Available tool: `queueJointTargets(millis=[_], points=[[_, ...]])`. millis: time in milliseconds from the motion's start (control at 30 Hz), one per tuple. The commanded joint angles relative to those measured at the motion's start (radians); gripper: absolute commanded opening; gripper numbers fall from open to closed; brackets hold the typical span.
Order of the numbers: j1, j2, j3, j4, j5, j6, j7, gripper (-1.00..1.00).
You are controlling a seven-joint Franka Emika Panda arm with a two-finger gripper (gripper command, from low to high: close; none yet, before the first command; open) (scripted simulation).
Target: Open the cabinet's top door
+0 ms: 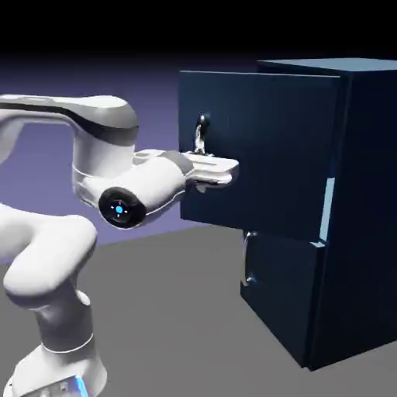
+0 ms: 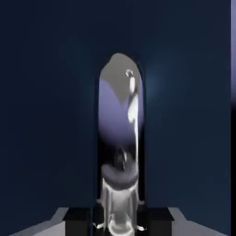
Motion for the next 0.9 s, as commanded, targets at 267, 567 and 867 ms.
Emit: queueJointTargets(millis=[267,567,867], points=[[0.133,0.307,-0.318,0.257,-0.286,-0.348,-0.111,-1.00],[0.366,0.633,-0.598,0.580,-0.427,-0.703,-0.250,-1.00],[0.520,0.921,-0.803,0.816,-0.458,-0.990,-0.421,1.00]])
